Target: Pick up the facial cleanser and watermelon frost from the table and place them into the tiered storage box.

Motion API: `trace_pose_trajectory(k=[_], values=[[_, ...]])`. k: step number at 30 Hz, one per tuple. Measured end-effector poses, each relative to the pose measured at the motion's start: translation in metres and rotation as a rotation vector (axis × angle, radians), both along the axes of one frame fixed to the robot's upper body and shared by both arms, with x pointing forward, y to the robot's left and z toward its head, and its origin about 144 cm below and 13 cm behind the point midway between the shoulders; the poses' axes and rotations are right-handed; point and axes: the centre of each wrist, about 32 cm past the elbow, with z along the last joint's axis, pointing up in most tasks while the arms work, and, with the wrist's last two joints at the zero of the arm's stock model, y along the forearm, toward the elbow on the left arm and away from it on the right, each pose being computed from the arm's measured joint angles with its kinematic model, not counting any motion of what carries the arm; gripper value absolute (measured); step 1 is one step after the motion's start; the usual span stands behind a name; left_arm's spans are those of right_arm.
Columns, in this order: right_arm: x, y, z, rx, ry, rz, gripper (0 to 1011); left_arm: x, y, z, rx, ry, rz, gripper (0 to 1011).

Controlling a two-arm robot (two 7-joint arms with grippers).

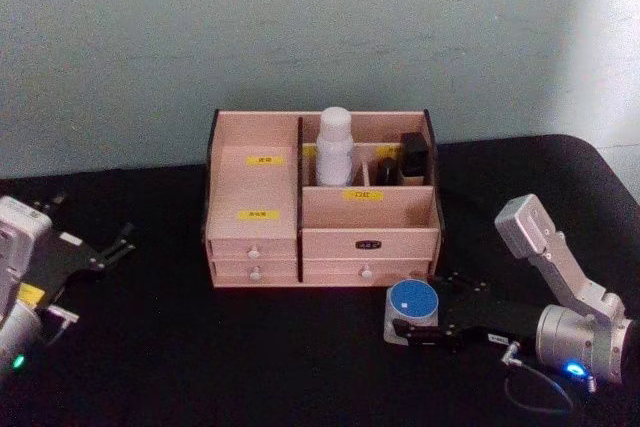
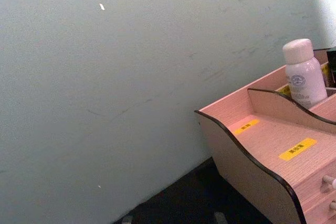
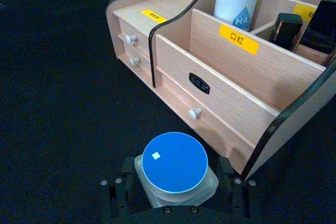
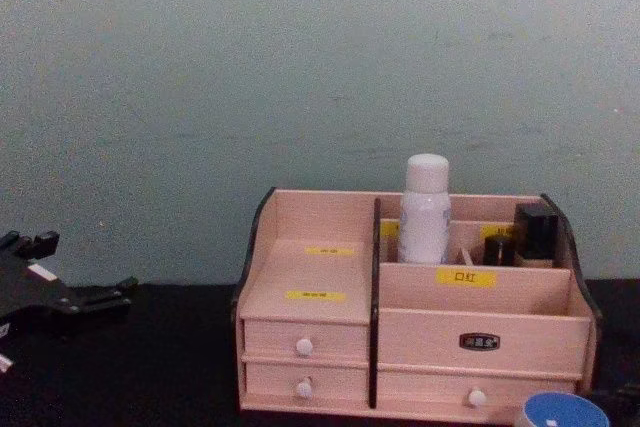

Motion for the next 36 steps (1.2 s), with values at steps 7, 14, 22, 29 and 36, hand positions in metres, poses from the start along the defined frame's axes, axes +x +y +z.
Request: trace_pose_trajectory(k=[7,14,22,29,36], values=[[0.0,-0.0001,0.0001,0.0,-0.001,0.0,1000,0.0,0.0,0.0,0.0,0.0,0.0,1001],[-0.0001,-0.0001,0.0,0.0,-0.002,0.0,1000,0.0,0.0,0.0,0.0,0.0,0.0,1001],[-0.0002,0.0,0.0,0.0,-0.003,0.0,837,0.0,0.0,0.0,0.0,0.0,0.0,1002],[-0.0002,0.0001,0.0002,0.001,-0.004,0.001,708,0.0,0.0,0.0,0.0,0.0,0.0,1001],[-0.0002,0.0001,0.0001,0.0,-0.004,0.001,708,0.0,0.0,0.0,0.0,0.0,0.0,1001]])
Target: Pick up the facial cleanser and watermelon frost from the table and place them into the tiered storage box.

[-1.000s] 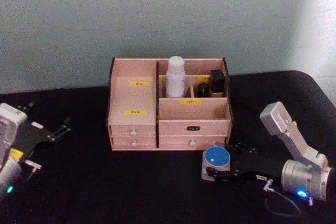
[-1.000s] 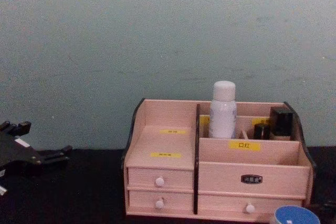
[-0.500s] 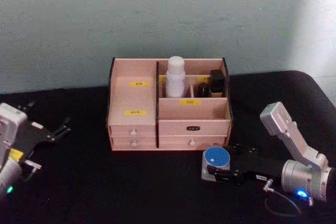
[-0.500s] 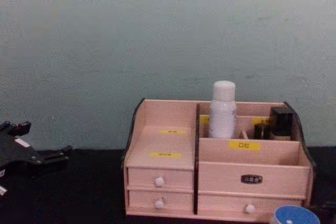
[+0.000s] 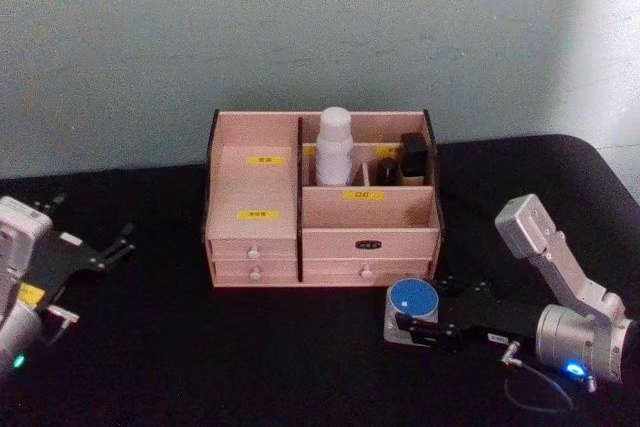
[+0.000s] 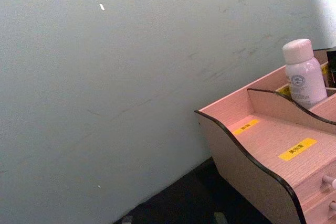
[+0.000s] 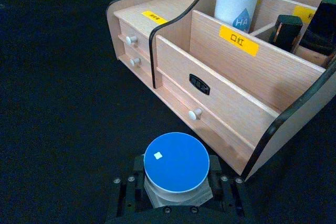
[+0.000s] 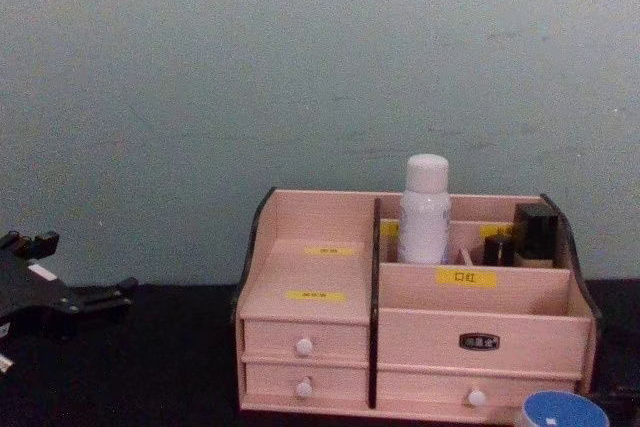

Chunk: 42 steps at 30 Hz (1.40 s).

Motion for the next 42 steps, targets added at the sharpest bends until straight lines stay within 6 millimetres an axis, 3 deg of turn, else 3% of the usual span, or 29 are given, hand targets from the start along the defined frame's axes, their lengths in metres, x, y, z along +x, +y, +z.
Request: trace_pose_trajectory(k=[23,31,42], values=[[0.002,0.003,0.01,0.004,-0.05,0.057,708,0.0,0.0,0.0,0.0,0.0,0.0,1001],[0.034,0.038,0.043,0.064,-0.156,0.16,707,0.0,0.0,0.0,0.0,0.0,0.0,1001],[0.041,0.041,0.049,0.085,-0.169,0.157,707,0.0,0.0,0.0,0.0,0.0,0.0,1001]])
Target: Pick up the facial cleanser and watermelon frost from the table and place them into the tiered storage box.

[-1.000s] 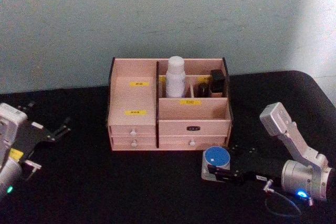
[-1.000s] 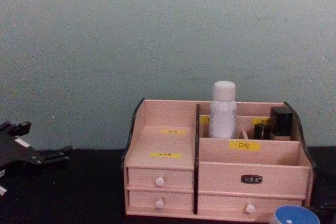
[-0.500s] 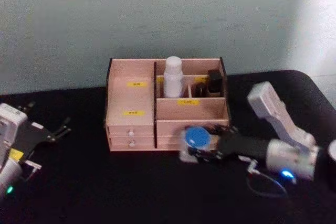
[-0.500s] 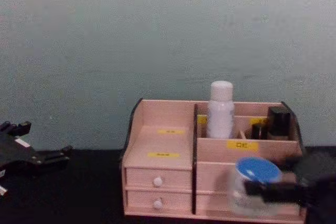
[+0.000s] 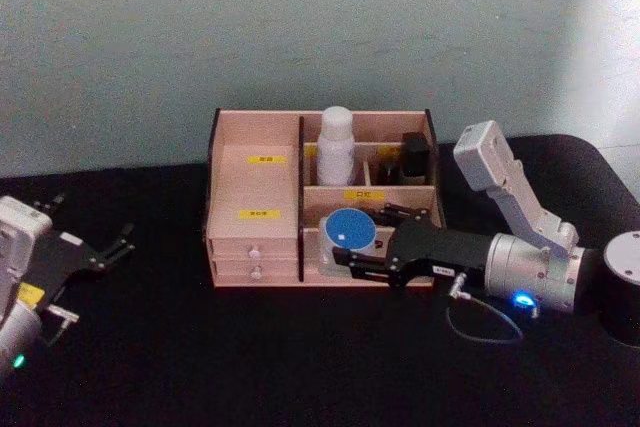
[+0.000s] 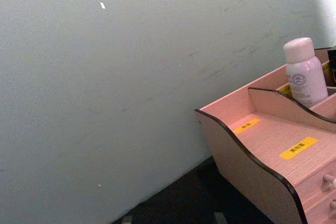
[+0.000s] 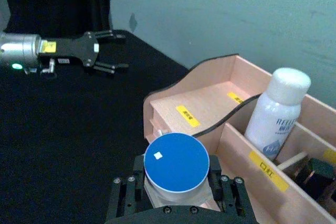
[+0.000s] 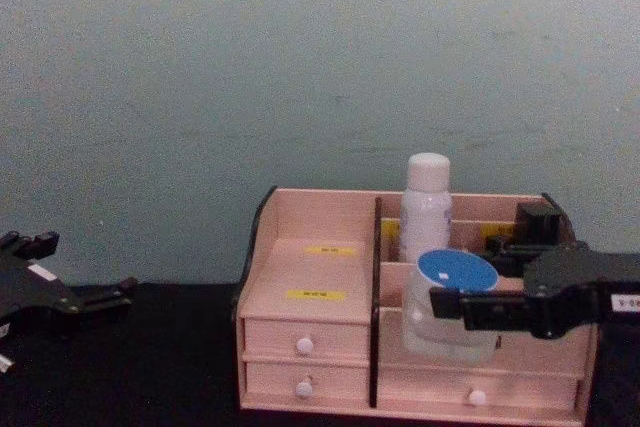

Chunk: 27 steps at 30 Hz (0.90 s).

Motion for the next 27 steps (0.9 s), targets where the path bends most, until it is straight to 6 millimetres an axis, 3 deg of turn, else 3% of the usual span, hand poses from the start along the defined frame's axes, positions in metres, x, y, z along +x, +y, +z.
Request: trace_pose_trajectory(k=[27], values=[[0.022,0.031,0.019,0.075,-0.052,0.035,707,0.0,0.0,0.0,0.0,0.0,0.0,1001]])
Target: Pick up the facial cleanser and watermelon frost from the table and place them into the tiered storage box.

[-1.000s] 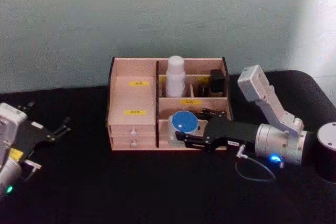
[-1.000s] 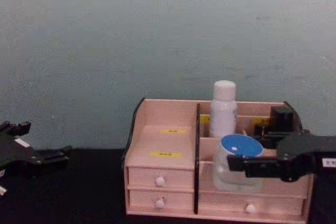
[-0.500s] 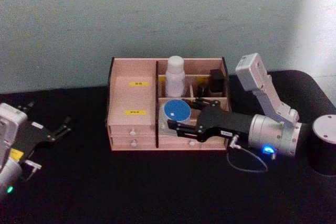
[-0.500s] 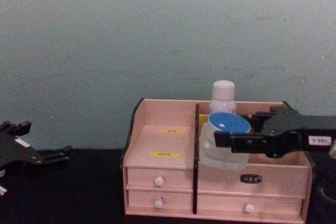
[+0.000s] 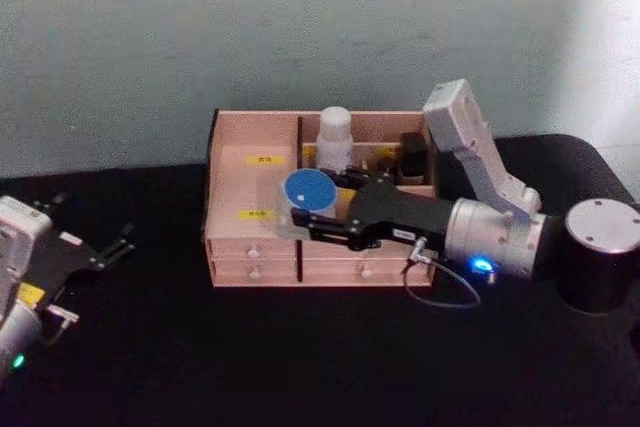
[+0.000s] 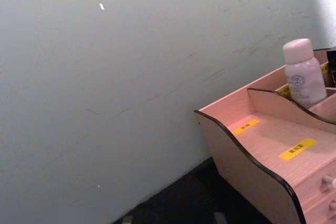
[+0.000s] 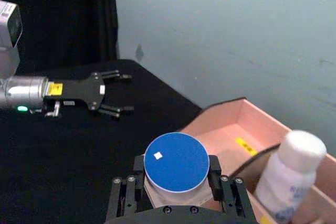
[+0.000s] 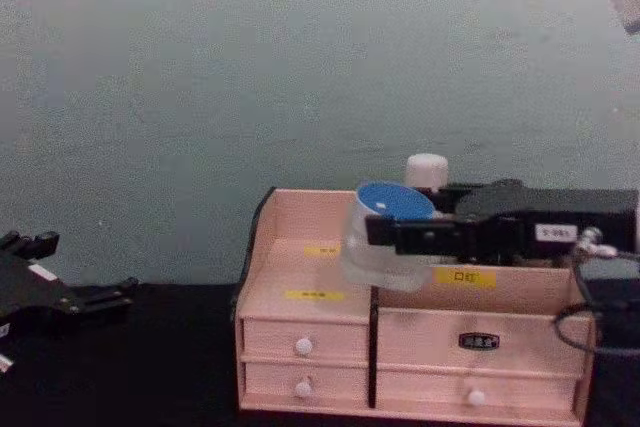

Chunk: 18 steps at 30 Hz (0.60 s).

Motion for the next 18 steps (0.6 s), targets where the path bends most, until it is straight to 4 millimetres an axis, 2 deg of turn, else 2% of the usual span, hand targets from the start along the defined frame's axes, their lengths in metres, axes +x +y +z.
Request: trace_pose_trajectory(k=[18], values=[[0.041,0.037,0.005,-0.01,0.032,-0.024,707,0.0,0.0,0.0,0.0,0.0,0.0,1001]])
